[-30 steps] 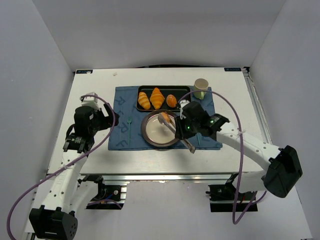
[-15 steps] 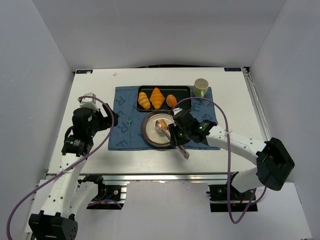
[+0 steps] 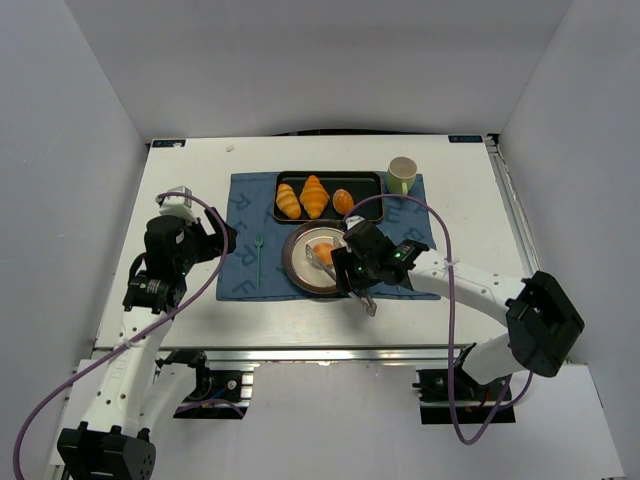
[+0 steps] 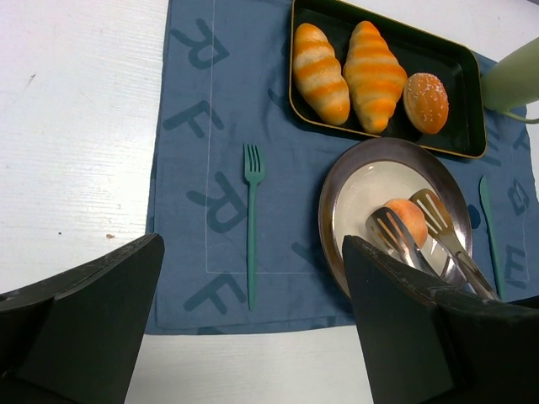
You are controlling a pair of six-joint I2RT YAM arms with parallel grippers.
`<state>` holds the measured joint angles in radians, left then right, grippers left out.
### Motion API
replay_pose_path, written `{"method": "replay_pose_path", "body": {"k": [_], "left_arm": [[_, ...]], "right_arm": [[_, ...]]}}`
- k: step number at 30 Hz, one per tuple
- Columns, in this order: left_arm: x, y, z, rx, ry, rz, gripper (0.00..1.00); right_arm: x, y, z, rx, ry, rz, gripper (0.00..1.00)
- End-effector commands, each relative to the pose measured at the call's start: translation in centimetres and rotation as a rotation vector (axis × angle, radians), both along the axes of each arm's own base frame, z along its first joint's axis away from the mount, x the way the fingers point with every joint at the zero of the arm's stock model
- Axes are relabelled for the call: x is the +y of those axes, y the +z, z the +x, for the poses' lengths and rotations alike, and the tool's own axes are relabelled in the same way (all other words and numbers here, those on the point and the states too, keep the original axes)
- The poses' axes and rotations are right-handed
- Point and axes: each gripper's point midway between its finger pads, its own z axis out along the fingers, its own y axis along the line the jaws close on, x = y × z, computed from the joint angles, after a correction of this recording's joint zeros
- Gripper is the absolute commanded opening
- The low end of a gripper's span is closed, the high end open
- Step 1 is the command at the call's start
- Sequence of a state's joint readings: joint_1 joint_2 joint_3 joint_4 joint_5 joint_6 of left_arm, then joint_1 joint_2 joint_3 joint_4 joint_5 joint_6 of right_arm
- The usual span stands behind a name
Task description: Place the bread
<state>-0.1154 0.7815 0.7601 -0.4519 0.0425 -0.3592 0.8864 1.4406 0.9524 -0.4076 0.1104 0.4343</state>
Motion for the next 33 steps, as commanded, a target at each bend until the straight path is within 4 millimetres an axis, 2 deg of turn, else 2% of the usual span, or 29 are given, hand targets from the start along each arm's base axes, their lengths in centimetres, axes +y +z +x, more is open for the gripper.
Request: {"method": "replay_pose_path", "body": {"k": [1,5,11,17,19,22,26,27,29,30,32,33], "left_arm": [[-0.2,0.7,-0.2,-0.019,-0.013,-0.003,0.98],[-0.2,0.6,-0.2,-0.016,-0.014,-0.003,0.98],[-0.3,0.7,-0.2,-0.016,-0.017,-0.001,0.98],[-0.3,0.8,-0.2,-0.018,-0.018,-0.002,0.98],[-0.2,0.8,-0.2,-0.017,-0.017,0.002,0.98],[-0.3,0.9,-0.2,-0.017,-0.021,0.004,0.98],[-0.3,0.7,-0.3,-0.014,-0.023,0.005,0.98],[-0.3,0.7,-0.3,-0.014,-0.024,0.004,0.98],[-0.5,0.7,-0.2,-0.020,-0.032,-0.002,0.98],[-0.5,0.4,-0.2,-0.016,-0.033,-0.007,0.98],[-0.8,0.3,-0.1,-0.024,-0.042,-0.017,0.98],[-0.8,0.0,0.0,-0.017,-0.042,-0.021,0.98]], "right_arm": [[1.0,3.2,1.0,-0.078,-0.012,0.071,0.64],[1.0,4.7,1.1,-0.097,-0.018,0.088,0.64],[1.2,8.6,1.2,-0.143,-0.017,0.153,0.68],[0.1,11.9,1.8,-0.222,-0.068,0.177,0.68],[-1.4,13.2,1.9,-0.255,-0.107,0.155,0.68],[-5.9,15.7,3.1,-0.366,-0.279,0.086,0.65],[-12.1,18.1,3.6,-0.463,-0.413,0.068,0.65],[-15.0,18.7,4.0,-0.496,-0.487,0.065,0.64],[-17.7,18.7,4.4,-0.527,-0.534,0.035,0.64],[-20.2,18.4,5.0,-0.554,-0.582,-0.012,0.64],[-21.7,17.8,5.7,-0.556,-0.601,-0.042,0.64],[-23.3,17.3,6.6,-0.558,-0.638,-0.076,0.64]]}}
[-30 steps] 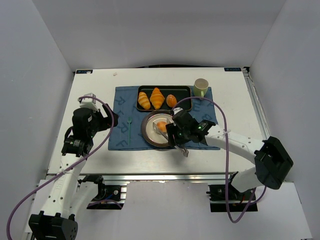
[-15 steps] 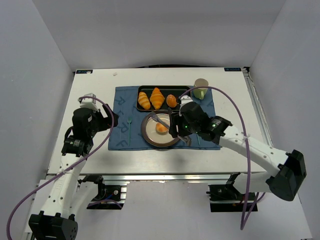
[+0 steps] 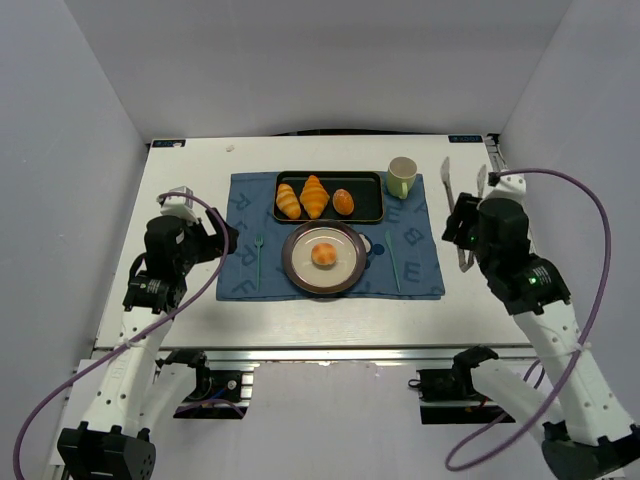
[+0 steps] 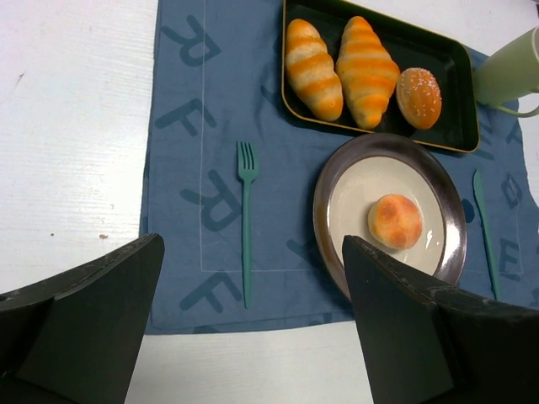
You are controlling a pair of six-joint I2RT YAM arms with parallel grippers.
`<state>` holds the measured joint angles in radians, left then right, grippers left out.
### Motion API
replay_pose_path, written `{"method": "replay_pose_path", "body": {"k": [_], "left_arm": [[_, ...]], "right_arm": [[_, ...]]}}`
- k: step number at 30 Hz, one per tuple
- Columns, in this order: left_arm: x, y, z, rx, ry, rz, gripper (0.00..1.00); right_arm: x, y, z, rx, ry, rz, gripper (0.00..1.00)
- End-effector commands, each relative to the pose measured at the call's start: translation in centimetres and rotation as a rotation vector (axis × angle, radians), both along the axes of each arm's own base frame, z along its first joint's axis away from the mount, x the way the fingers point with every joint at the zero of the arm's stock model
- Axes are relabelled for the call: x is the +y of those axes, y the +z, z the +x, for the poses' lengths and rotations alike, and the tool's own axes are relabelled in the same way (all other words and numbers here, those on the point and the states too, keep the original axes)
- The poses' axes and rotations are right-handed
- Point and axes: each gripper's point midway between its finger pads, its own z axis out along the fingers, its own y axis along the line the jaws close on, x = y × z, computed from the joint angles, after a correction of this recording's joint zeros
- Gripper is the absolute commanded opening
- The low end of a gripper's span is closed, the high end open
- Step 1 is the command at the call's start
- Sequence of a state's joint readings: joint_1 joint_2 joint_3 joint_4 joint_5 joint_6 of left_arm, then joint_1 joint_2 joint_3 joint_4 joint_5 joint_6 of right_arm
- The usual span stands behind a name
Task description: Place the bread
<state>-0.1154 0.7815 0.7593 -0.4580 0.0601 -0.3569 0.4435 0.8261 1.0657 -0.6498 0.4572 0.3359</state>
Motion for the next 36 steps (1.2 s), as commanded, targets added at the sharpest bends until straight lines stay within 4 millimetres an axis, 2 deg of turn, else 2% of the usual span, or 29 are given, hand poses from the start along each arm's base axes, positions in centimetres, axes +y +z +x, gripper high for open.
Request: {"method": "replay_pose_path", "body": {"k": [1,2,3,4,5,7,8,9,10,11,17,26,36], "left_arm": [[-0.6,0.1,0.2,-0.023,-0.026,-0.021,0.98],[-0.8,0.0,0.2,-0.023,-0.034,-0.026,0.98],[-0.9,0.1,0.2,-0.023,-0.035,-0.031,0.98],[-0.9,0.0,0.2,-0.025,-0.034,-0.034,0.98],[-1.0,0.1,0.2,-0.028,-0.038,-0.037,0.98],[-0.9,0.3,0.2,-0.031,-0.035,-0.036,0.98],[-0.9,0.3,0.1,-0.030,-0.036,-0.034,0.98],[-0.9,0.5,0.1,-0.032,-0.036,-0.031,0.98],[-0.9,0.5,0.0,-0.029,-0.039,-0.032,0.98],[-0.9,0.5,0.0,-0.029,-0.041,-0.033,0.98],[-1.0,0.0,-0.1,-0.020,-0.046,-0.033,0.98],[-1.1,-0.4,0.2,-0.008,-0.047,-0.032,0.98],[-1.0,-0.5,0.7,-0.009,-0.041,-0.031,0.98]], "right_arm": [[-2.7,-3.0,2.0,0.058,-0.035,-0.107,0.64],[-2.9,-3.4,3.1,0.058,-0.041,-0.102,0.64],[-4.4,-4.0,3.8,0.067,-0.078,-0.103,0.64],[-4.4,-5.1,4.2,0.094,-0.059,-0.084,0.63],[-6.0,-5.9,5.3,0.101,-0.099,-0.075,0.63],[-6.8,-7.8,5.9,0.132,-0.094,-0.042,0.62],[-7.7,-8.6,6.7,0.143,-0.107,-0.027,0.62],[-9.3,-9.4,7.0,0.154,-0.143,-0.006,0.62],[-9.4,-10.1,7.3,0.166,-0.123,0.009,0.62],[-10.5,-11.7,7.8,0.187,-0.143,0.017,0.62],[-11.5,-16.8,9.8,0.279,-0.104,0.031,0.63],[-11.3,-22.6,9.7,0.389,-0.093,0.091,0.63],[-11.2,-25.0,9.5,0.457,-0.107,0.122,0.69]]}}
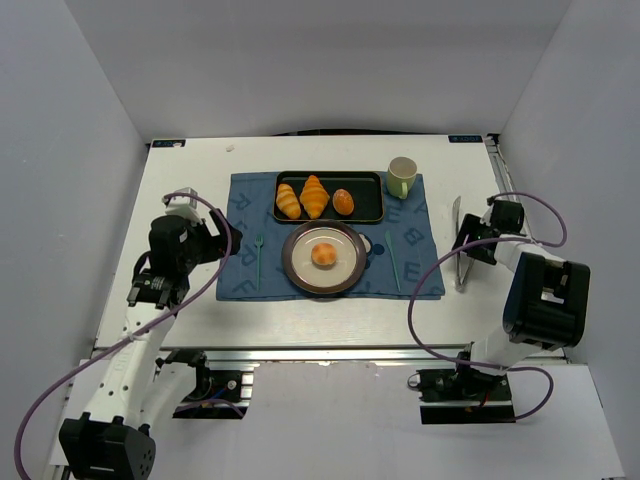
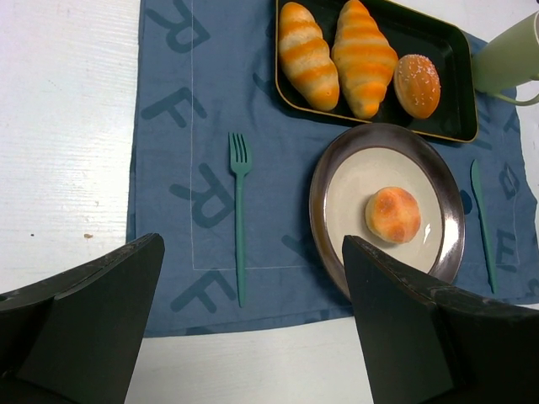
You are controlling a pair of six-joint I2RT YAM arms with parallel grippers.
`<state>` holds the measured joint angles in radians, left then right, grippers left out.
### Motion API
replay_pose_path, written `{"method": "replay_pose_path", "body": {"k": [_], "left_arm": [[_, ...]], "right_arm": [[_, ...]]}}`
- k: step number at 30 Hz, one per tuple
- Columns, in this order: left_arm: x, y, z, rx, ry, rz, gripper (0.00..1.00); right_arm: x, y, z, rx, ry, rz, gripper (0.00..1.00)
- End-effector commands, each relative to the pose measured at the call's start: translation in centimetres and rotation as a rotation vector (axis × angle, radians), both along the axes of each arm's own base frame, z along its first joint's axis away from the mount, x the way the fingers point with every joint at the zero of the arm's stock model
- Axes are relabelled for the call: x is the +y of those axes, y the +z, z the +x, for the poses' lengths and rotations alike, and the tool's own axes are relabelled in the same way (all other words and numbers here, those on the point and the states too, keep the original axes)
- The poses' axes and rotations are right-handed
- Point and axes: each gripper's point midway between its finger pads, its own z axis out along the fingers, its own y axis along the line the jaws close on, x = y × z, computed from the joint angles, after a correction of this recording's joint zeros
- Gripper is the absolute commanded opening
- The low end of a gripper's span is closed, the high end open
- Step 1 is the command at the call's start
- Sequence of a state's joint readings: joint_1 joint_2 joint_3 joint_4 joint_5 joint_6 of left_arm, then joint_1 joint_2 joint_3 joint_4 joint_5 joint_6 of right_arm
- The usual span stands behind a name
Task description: Place the bread
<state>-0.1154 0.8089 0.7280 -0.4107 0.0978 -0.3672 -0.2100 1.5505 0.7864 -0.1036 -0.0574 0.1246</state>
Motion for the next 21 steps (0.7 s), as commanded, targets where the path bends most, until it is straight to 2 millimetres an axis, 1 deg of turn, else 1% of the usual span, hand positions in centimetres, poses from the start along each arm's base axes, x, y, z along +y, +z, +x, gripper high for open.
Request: {"method": "replay_pose_path", "body": {"k": [1,3,5,7,9,10,11,13,14,15,16,18,19,20,21], "left_arm": [[-0.3,0.7,0.3,-0.028,-0.012,-0.007,0.98],[-0.2,0.8,0.3,-0.029,-0.013,-0.001,0.98],[-0.2,0.9,0.4,-0.027,-0.013,0.006,0.98],[-0.1,0.8,0.4,-0.024,-0.014,0.013,0.98],[-0.1,0.9,0.5,-0.023,-0.015,0.016,0.98],[-0.1,0.9,0.5,-0.023,-0.015,0.016,0.98],[-0.1,0.9,0.5,-0.023,-0.016,0.015,0.98],[-0.1,1.0,0.4,-0.028,-0.016,0.017,0.98],[-0.1,1.1,0.4,-0.030,-0.015,0.018,0.98],[-0.1,1.0,0.4,-0.028,-0.016,0.017,0.98],[-0.1,1.0,0.4,-0.028,-0.014,0.017,0.98],[-0.1,1.0,0.3,-0.028,-0.014,0.016,0.98],[0.0,1.2,0.2,-0.034,-0.014,0.015,0.98],[0.0,1.3,0.1,-0.037,-0.014,0.015,0.98],[0.0,1.3,0.0,-0.037,-0.013,0.014,0.98]], "right_arm": [[-0.2,-0.5,0.7,-0.005,-0.011,0.011,0.73],[-0.2,-0.7,0.8,0.004,-0.015,0.014,0.78],[-0.3,-0.7,0.7,0.013,-0.023,0.013,0.88],[-0.7,-0.4,0.5,0.018,-0.044,-0.002,0.89],[-1.4,1.1,0.8,-0.005,-0.077,-0.027,0.89],[-1.9,1.5,0.3,0.009,-0.107,-0.050,0.89],[-2.1,3.1,0.5,-0.023,-0.122,-0.060,0.89],[-2.7,4.9,-0.3,-0.007,-0.160,-0.088,0.89],[-2.8,6.7,-0.4,-0.046,-0.172,-0.098,0.89],[-2.8,7.6,-0.6,-0.062,-0.176,-0.100,0.89],[-2.4,9.6,-1.1,-0.115,-0.171,-0.093,0.89],[-1.7,11.6,-1.6,-0.176,-0.146,-0.078,0.89],[-0.7,13.2,-2.2,-0.241,-0.119,-0.049,0.89],[-0.2,14.0,-2.5,-0.275,-0.106,-0.031,0.89],[1.2,14.8,-2.6,-0.313,-0.057,0.018,0.89]]}}
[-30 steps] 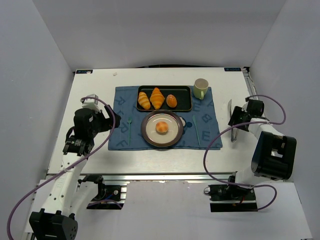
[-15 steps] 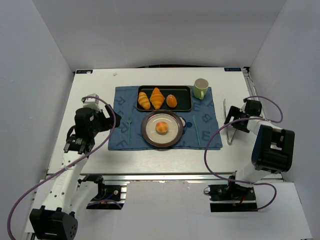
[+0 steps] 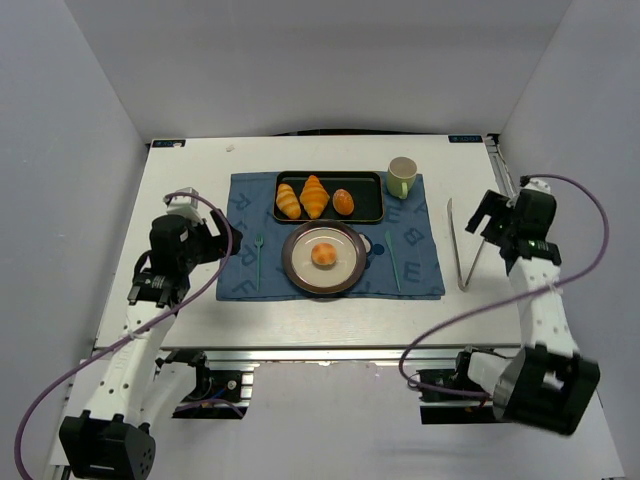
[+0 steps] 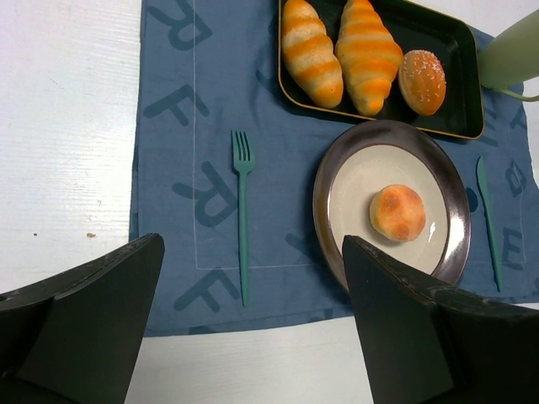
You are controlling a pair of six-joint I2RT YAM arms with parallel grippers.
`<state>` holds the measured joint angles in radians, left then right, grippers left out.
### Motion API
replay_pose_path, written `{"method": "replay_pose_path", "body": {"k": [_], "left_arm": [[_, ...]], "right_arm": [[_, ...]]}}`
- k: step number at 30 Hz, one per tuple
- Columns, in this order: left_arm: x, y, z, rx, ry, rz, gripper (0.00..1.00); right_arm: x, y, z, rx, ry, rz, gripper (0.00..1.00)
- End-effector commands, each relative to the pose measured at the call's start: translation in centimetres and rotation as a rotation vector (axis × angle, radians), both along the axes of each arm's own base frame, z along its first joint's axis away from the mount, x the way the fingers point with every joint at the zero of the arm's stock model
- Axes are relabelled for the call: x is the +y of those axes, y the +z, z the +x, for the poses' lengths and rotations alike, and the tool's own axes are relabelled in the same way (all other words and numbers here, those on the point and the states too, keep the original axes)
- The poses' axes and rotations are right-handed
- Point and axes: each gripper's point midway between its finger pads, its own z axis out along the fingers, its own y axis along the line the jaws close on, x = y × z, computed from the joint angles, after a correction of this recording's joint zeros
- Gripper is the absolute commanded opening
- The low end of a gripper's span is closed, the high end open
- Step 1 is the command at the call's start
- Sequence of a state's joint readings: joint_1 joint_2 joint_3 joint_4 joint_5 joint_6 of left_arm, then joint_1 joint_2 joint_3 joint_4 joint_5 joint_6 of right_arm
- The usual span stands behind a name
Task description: Place the bread
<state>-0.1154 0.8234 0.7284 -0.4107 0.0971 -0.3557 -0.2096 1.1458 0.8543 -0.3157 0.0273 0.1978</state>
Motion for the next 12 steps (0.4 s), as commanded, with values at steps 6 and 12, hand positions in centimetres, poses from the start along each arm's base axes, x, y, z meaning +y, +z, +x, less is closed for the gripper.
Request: {"method": "replay_pose_path", "body": {"k": [6,12], "left_arm": [[0.1,1.9,-0.6,-0.060,0.003,0.000,0.98],[0.0,2.1,-0.8,-0.081,0.012,-0.035,0.98]], "right_arm": [[7.4,6.4,-2.3,-0.230,0.277,0.237,0.89],[11.6,7.3,-3.1,-0.253,0.526,0.259,0.90]]}}
